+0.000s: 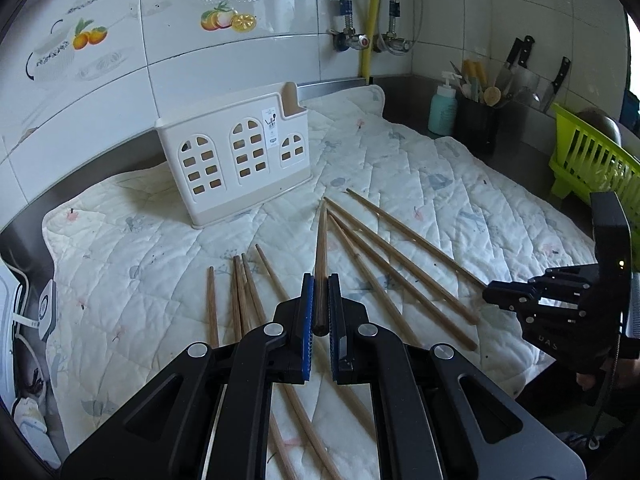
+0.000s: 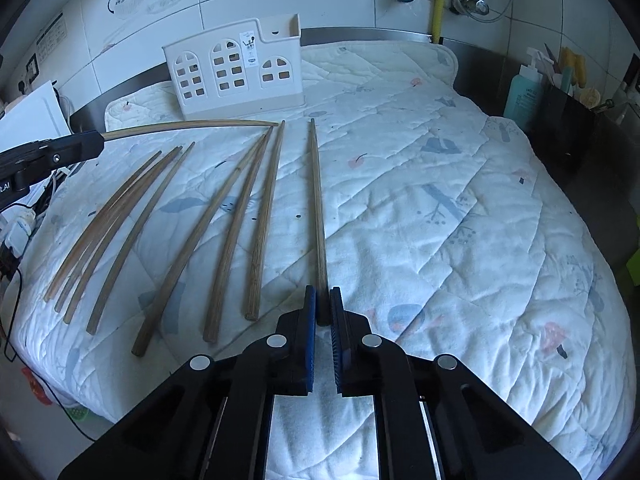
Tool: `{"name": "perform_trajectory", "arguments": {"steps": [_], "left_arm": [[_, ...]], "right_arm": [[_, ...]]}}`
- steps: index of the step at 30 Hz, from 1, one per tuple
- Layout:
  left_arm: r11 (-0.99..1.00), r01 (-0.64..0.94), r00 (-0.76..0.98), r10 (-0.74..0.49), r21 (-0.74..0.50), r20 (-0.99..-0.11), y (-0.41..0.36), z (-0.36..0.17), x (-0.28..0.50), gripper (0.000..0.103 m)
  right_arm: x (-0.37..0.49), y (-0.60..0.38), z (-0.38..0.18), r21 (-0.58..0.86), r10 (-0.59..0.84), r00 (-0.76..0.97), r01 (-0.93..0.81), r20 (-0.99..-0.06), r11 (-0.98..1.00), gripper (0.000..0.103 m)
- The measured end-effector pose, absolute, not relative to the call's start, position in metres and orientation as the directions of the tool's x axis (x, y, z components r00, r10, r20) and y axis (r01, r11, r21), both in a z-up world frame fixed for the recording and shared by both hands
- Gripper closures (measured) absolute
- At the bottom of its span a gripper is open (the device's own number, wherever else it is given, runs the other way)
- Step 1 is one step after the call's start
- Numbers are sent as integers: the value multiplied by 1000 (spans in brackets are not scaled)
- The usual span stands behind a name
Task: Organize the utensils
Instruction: 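Close the right tool on a chopstick while the left tool lifts its chopstick, then carry both held chopsticks up to the white holder and insert them upright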
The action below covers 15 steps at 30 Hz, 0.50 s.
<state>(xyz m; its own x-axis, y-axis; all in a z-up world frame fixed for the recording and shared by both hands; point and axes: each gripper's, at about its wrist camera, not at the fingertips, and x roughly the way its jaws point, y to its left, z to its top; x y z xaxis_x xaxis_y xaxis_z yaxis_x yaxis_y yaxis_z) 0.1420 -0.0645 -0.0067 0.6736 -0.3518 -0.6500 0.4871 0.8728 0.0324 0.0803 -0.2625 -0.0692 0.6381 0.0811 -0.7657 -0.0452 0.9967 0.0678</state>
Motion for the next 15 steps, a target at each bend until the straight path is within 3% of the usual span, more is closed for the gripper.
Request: {"name": "perform_trajectory", "arguments": {"steps": [15], "left_arm": [[885, 466, 699, -363, 8, -616, -54, 32, 149, 98]], "right_arm": [[79, -281, 32, -33, 56, 795, -95, -604, 995, 96]]}}
